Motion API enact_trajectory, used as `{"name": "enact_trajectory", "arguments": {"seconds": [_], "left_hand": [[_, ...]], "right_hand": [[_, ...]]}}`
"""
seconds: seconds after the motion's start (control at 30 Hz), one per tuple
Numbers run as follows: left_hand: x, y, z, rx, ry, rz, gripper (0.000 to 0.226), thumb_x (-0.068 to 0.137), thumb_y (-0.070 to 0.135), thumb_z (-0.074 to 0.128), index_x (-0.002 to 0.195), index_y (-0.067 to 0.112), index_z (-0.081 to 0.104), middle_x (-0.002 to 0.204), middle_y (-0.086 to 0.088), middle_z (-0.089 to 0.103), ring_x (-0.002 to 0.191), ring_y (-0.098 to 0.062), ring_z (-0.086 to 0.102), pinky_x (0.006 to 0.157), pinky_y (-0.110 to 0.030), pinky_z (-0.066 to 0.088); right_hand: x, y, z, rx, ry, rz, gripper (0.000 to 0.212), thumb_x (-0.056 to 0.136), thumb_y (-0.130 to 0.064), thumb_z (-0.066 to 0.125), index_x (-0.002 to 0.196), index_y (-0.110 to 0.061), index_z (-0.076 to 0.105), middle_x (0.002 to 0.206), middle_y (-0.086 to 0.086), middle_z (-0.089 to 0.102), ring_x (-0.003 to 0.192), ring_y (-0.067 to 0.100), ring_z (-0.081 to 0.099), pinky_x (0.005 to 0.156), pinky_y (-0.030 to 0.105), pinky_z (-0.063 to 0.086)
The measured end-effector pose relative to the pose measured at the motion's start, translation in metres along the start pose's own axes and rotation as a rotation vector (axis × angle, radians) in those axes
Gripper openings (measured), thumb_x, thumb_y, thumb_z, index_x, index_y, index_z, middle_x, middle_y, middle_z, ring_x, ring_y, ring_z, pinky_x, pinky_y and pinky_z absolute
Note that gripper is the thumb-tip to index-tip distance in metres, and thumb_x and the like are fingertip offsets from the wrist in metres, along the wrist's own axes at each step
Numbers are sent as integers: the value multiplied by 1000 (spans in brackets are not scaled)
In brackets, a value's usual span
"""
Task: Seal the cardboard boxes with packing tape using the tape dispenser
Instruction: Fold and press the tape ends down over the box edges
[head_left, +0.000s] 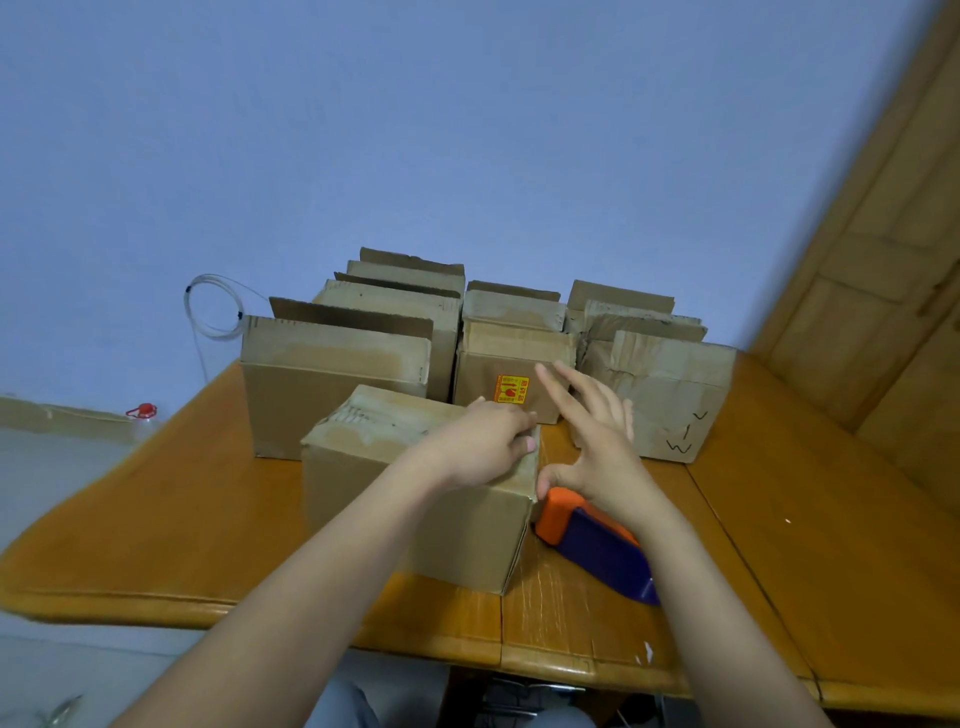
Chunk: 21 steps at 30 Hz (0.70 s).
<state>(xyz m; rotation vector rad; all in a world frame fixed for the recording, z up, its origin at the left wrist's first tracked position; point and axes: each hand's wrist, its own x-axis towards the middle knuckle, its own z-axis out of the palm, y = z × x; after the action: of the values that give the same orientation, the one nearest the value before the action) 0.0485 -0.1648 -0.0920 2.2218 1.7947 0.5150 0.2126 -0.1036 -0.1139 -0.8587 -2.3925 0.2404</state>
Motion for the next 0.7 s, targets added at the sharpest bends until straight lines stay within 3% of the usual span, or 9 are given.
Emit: {"name": "enact_trajectory", "arguments": {"seconds": [0.1, 0.23, 0.3, 0.4, 0.5, 0.57, 0.63, 0.7], "left_hand": [[-3, -1, -1, -23, 18, 9, 44, 103, 25, 41, 145, 10, 40, 150, -5, 41, 140, -19, 32, 119, -37, 9], [-6, -2, -8, -22, -24, 68, 42, 102, 28, 44, 139, 9, 48, 140, -8, 52, 129, -21, 46, 114, -35, 22], [-10, -8, -12, -78, -72, 126, 34, 100, 27, 49, 127, 8, 57, 123, -8, 62, 109, -19, 56, 100, -34, 40], [-22, -15, -18, -173, -124, 200, 23, 96, 22, 57, 115, 12, 63, 107, -2, 66, 94, -12, 57, 86, -29, 46], [-36, -21, -26, -257, -75, 228, 29, 89, 22, 68, 116, 12, 68, 109, 3, 69, 99, -4, 61, 90, -19, 46], [-46, -25, -29, -207, 61, 241, 25, 87, 24, 70, 109, 14, 73, 103, 4, 72, 97, -4, 63, 91, -18, 46], [-57, -26, -31, 28, 261, 203, 20, 91, 29, 64, 103, 15, 74, 104, 2, 71, 101, -11, 62, 97, -23, 41], [-68, -24, -28, 266, 343, 20, 35, 96, 42, 51, 117, 19, 67, 131, 1, 59, 125, -15, 50, 114, -37, 28]], "right_hand": [[-6, 6, 2, 68, 200, 97, 72, 81, -54, 58, 144, -43, 25, 148, -13, 33, 138, 10, 22, 116, 48, 13], [-7, -6, 5, 263, 119, 83, 58, 88, -66, 41, 140, -42, 34, 142, -27, 31, 133, -9, 22, 108, 18, 20], [-6, -12, 11, 307, 42, 52, 61, 85, -72, 36, 138, -42, 37, 144, -26, 31, 135, -8, 24, 111, 22, 23], [-7, -20, 20, 362, -57, 31, 62, 87, -71, 36, 140, -38, 41, 148, -17, 35, 138, 1, 28, 114, 33, 28], [-15, -33, 26, 451, -113, 17, 61, 88, -71, 36, 143, -46, 32, 149, -17, 35, 138, 0, 28, 112, 23, 27], [-21, -41, 30, 458, -125, 0, 61, 89, -70, 33, 145, -47, 25, 150, -23, 30, 140, 0, 23, 112, 19, 23], [-25, -47, 35, 425, -131, -18, 59, 91, -68, 28, 145, -44, 25, 152, -28, 23, 143, -1, 13, 115, 18, 14], [-28, -51, 37, 392, -136, -22, 54, 94, -64, 25, 142, -42, 30, 152, -28, 21, 144, -1, 9, 115, 17, 10]]}}
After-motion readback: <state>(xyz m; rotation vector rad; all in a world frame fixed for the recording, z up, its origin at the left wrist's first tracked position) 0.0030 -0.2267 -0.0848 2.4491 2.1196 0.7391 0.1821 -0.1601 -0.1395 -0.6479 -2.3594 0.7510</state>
